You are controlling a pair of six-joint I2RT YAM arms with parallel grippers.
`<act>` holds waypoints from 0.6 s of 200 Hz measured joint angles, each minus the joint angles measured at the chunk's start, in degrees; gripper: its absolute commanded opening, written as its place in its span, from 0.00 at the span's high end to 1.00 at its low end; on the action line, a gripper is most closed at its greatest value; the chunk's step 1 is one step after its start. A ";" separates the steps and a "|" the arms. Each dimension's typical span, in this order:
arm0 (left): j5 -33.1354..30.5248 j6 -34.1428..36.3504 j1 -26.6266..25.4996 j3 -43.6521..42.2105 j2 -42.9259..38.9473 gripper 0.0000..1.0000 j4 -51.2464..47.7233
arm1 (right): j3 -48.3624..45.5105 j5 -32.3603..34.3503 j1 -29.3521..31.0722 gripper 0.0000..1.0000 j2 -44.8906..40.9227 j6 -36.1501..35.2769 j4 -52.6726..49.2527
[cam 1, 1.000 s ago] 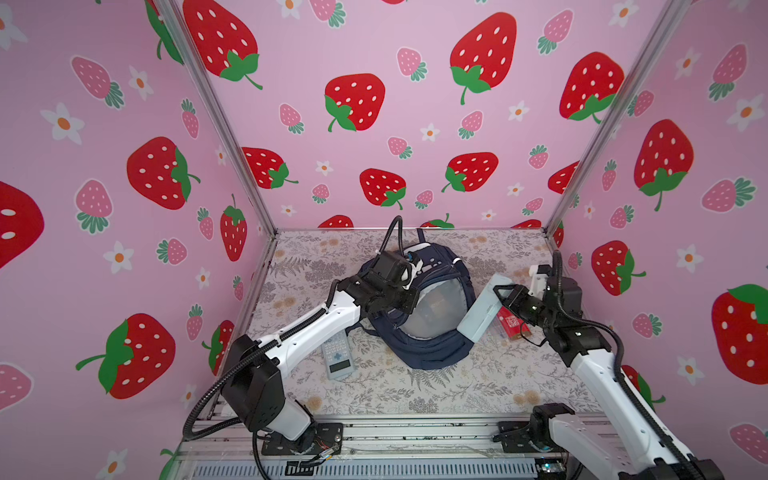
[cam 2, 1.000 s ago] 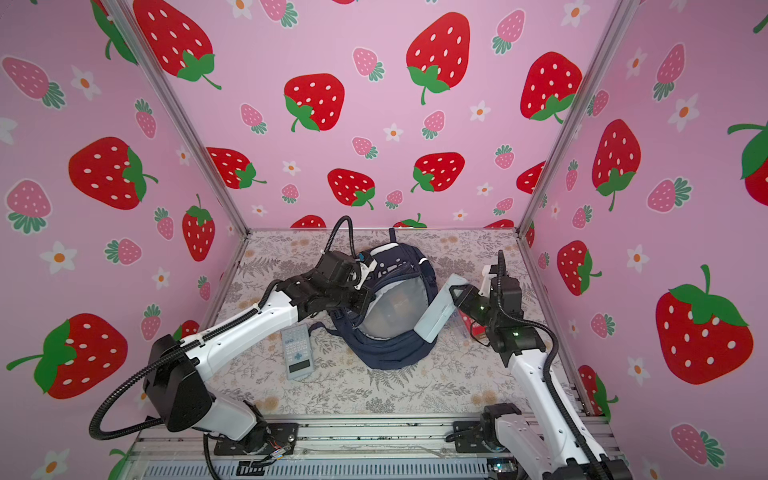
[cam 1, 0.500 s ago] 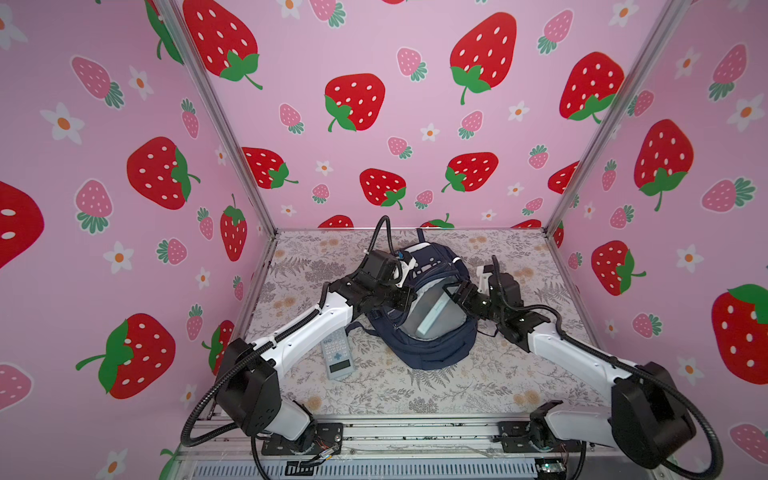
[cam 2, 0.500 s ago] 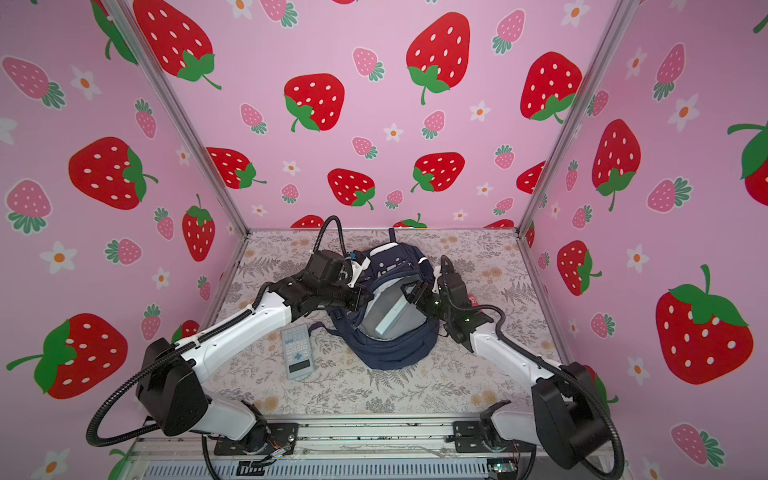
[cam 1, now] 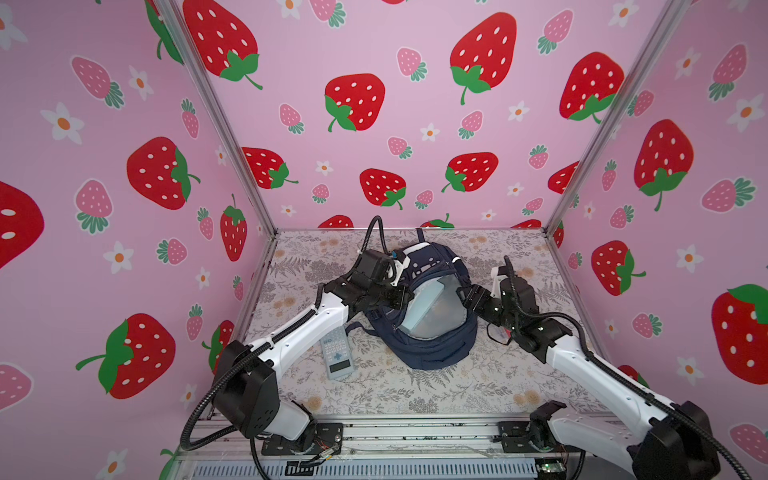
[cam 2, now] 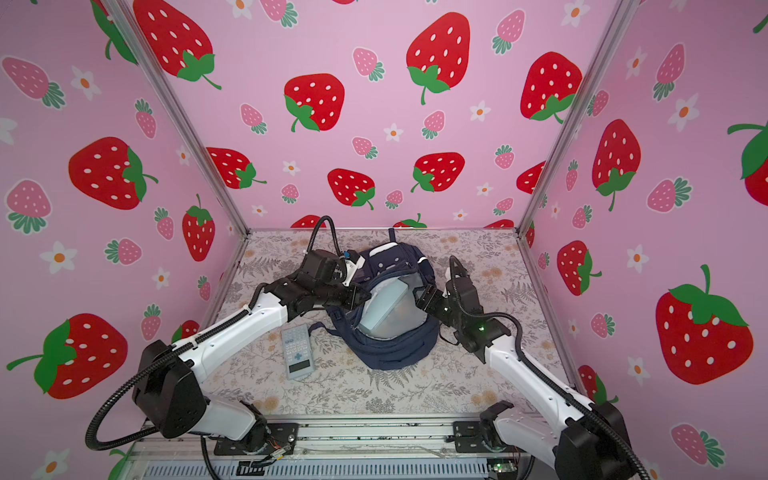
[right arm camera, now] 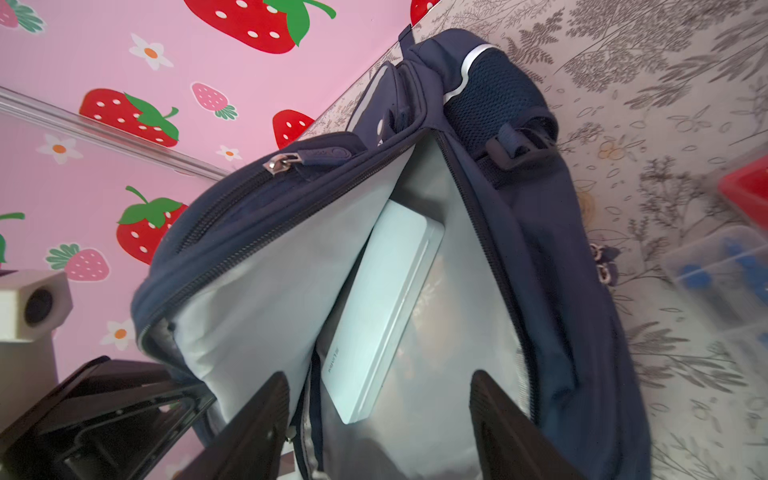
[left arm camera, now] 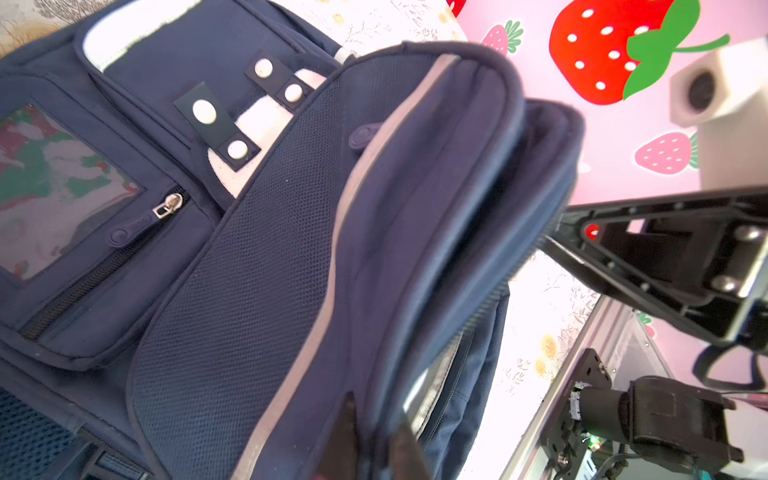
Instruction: Pack the student bag
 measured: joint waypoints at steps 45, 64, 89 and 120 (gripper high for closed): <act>-1.09 -2.05 0.26 -5.51 -6.80 0.09 0.87 | 0.79 1.77 0.35 0.28 -5.49 -5.33 -9.49; -6.56 -2.43 0.31 -6.64 -11.54 0.04 -0.52 | 1.38 1.70 0.35 0.27 -8.48 -7.13 -11.13; -15.93 -2.78 0.44 -9.07 -19.61 0.01 -3.96 | 1.57 0.90 0.37 0.27 -11.80 -8.52 -11.91; -23.21 -4.33 1.49 -13.46 -28.26 0.01 -9.20 | 1.38 -1.79 0.98 0.27 -12.17 -9.01 -10.80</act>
